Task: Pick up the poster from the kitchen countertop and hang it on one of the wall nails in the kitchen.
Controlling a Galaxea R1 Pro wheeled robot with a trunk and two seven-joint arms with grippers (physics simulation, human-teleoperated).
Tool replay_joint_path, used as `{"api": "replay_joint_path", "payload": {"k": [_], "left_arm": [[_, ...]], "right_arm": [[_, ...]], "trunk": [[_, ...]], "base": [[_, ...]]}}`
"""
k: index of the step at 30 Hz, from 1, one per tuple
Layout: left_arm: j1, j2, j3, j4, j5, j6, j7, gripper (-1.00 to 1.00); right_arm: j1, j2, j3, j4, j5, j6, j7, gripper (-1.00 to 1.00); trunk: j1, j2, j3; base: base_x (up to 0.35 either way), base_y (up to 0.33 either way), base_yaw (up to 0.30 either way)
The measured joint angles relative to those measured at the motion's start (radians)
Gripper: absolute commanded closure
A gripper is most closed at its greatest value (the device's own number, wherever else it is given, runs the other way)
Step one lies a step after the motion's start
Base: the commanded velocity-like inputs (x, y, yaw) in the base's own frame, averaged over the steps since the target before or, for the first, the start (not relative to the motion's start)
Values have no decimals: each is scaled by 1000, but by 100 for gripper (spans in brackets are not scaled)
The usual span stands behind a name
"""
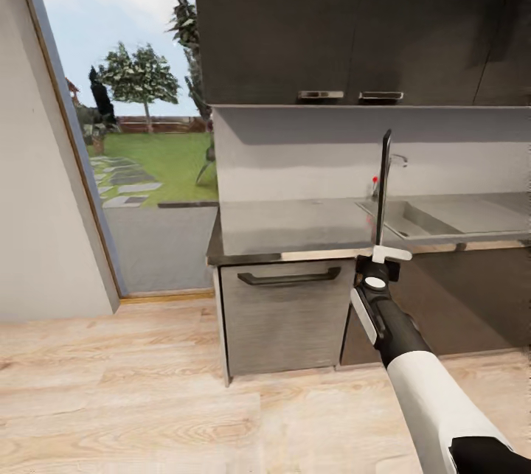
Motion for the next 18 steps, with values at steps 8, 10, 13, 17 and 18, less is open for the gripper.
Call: {"api": "replay_joint_path", "payload": {"k": [8, 10, 13, 17, 18], "left_arm": [[0, 0, 0, 1, 0, 0, 0, -100], [0, 0, 0, 0, 0, 0, 0, -100], [0, 0, 0, 0, 0, 0, 0, -100], [0, 0, 0, 0, 0, 0, 0, -100], [0, 0, 0, 1, 0, 0, 0, -100]], "right_arm": [[1, 0, 0, -31, 1, 1, 8, 100], [13, 0, 0, -58, 0, 2, 53, 100], [56, 0, 0, -124, 0, 4, 108, 100], [127, -1, -1, -238, 0, 7, 168, 100], [159, -1, -1, -286, 1, 9, 189, 100]], "trunk": [[0, 0, 0], [0, 0, 0], [0, 0, 0], [-1, 0, 0], [-1, 0, 0]], "base": [[-335, 0, 0], [-195, 0, 0], [-76, 0, 0], [-25, 0, 0], [-10, 0, 0]]}}
